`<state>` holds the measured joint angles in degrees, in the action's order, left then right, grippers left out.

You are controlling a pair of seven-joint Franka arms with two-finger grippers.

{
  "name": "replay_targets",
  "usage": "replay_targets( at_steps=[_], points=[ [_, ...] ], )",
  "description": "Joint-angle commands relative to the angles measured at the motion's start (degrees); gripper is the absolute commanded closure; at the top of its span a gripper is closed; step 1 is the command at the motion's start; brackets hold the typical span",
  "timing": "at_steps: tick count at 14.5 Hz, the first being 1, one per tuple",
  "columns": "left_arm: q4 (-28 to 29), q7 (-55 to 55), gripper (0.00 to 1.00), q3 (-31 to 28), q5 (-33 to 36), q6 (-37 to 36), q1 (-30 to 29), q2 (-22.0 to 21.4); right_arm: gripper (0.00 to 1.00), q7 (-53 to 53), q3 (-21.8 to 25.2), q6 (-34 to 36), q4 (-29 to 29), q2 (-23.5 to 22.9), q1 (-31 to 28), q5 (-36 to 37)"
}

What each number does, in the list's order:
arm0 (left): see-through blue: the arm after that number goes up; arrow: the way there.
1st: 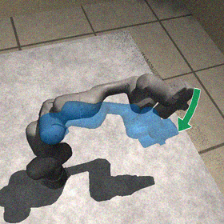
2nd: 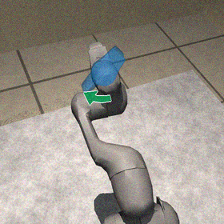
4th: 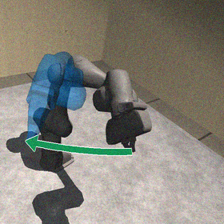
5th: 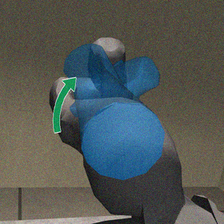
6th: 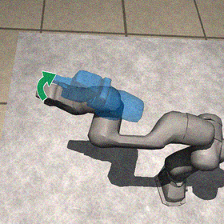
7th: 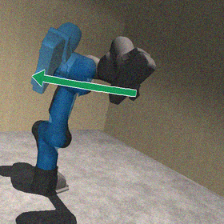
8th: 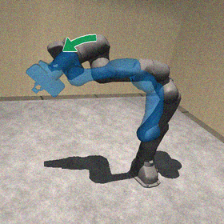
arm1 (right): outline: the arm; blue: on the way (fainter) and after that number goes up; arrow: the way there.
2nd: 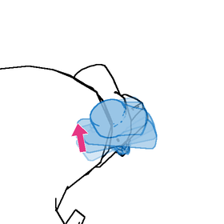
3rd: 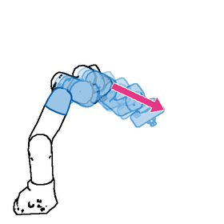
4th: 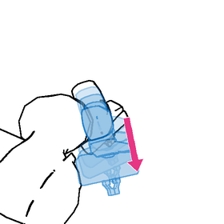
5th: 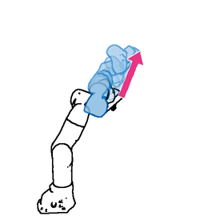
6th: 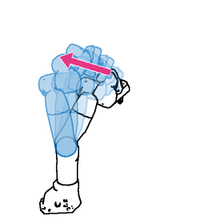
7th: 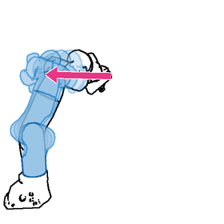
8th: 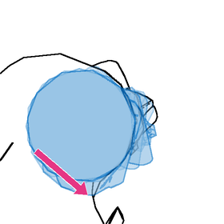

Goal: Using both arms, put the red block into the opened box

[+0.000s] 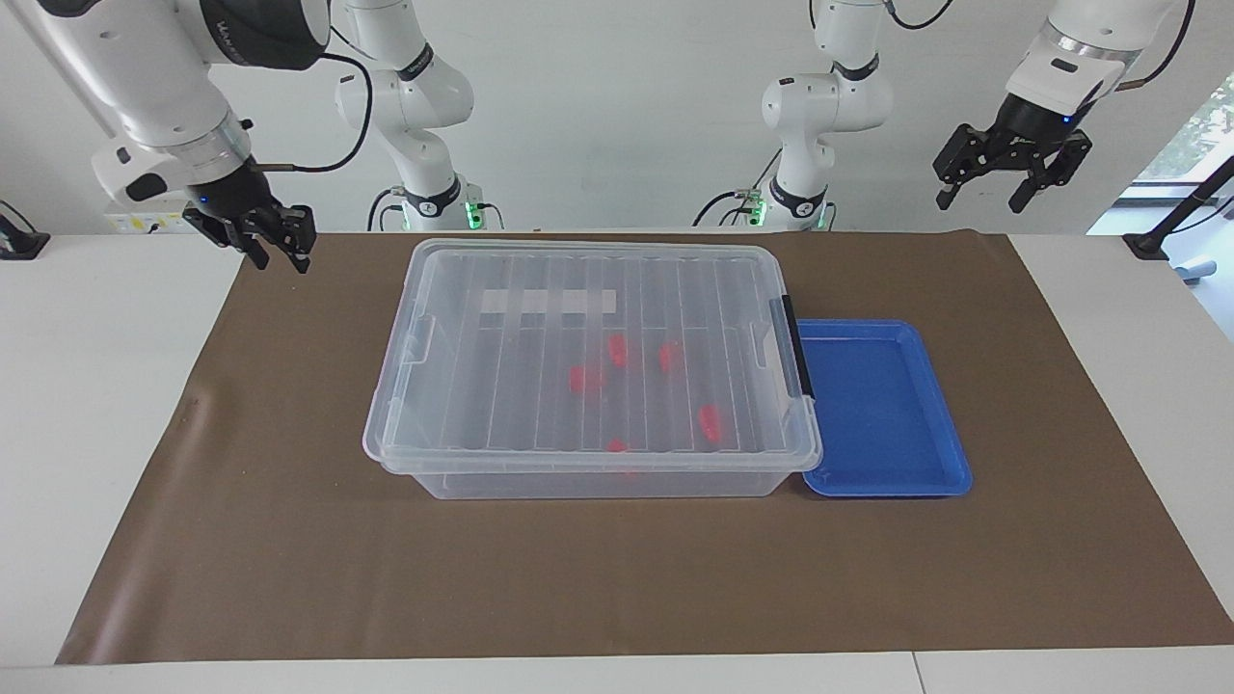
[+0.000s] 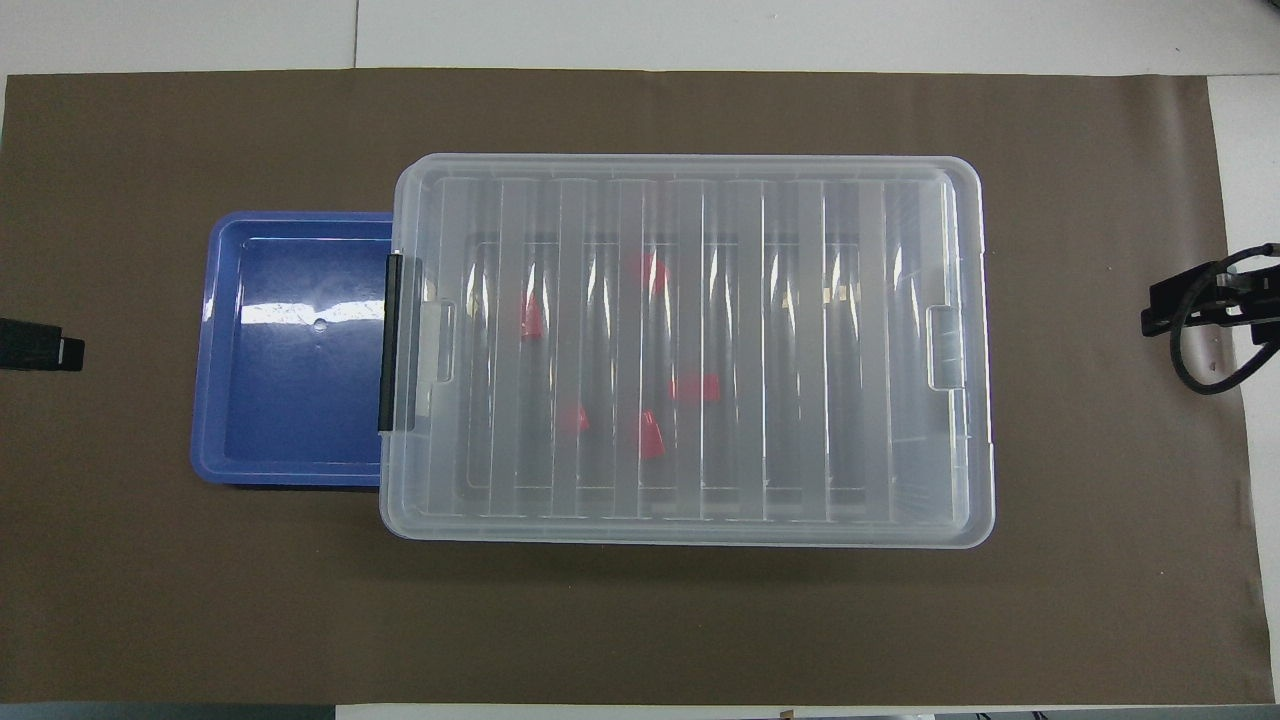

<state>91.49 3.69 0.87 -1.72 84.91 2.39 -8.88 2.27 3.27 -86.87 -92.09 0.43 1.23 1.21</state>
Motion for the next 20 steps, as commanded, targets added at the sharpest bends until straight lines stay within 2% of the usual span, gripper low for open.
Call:
replay_targets(
  at_steps=[1,4,9,11,16,20],
  points=[
    [0.6,0.5,0.0,0.4,-0.9,-1.0,-0.6,-1.8,0.0,0.3,0.6,0.4,-2.0,2.3,0.2,-0.1],
    [-0.2,0.7,0.0,0.1,-0.9,-0.4,-0.7,0.2,0.0,0.2,0.9,-0.7,-2.7,2.7,0.4,-0.2],
    [-5.7,0.8,0.0,0.1,1.1,-1.3,-0.7,8.9,0.0,0.2,1.1,-1.2,-2.2,2.3,0.0,-0.7],
    [-5.1,1.1,0.0,0.3,1.8,-1.3,-0.3,8.7,0.0,0.0,1.0,-1.3,-2.1,2.3,-0.3,-0.7],
    [0.6,1.0,0.0,0.3,1.6,1.1,0.1,6.1,0.0,-0.2,1.0,-2.3,-2.4,2.2,-1.2,-0.8],
    [0.8,1.1,0.0,0.3,1.6,1.0,0.1,5.8,0.0,-0.2,1.0,-2.6,-2.4,2.2,-1.1,-0.8]
  ],
)
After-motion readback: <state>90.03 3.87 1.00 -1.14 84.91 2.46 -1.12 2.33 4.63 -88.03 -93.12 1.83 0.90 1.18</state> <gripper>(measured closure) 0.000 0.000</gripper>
